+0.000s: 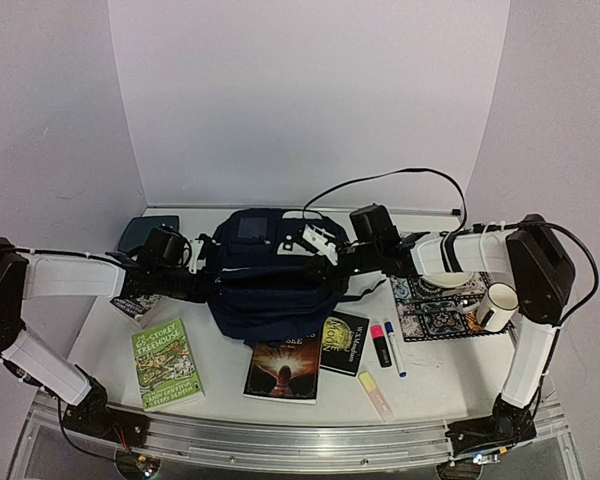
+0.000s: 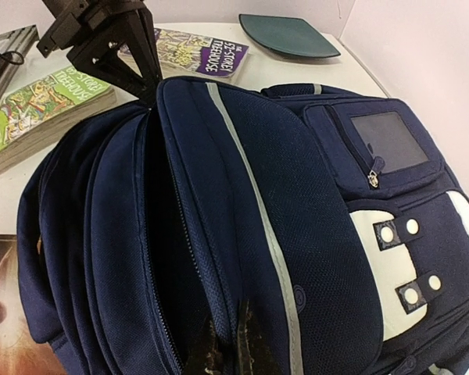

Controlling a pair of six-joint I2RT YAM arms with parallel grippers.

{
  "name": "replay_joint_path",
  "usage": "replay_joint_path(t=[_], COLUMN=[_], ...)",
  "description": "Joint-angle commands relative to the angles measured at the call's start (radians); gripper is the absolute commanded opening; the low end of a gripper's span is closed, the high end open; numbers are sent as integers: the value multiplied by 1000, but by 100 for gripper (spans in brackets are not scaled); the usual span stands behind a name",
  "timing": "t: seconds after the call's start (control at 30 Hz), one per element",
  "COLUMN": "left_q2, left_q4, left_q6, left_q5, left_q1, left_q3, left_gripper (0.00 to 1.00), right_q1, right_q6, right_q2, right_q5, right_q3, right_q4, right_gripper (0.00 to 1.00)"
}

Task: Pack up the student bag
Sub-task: Unzip the second largest pocket of the student bag.

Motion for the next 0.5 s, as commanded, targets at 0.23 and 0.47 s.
replay_joint_path(t=[0.23,0.47], left_q2=[-52,-59], left_q4=[-62,-56], left_q6=[45,42], left_q5=[183,268], left_q1=[17,-4], left_q3=[123,148], left_gripper=[0,0], right_q1=[101,163], right_q6=[99,161], right_q2=[7,110], right_q5=[1,39], right_q3=[125,250], right_q4=[-3,-3], right_gripper=[51,60])
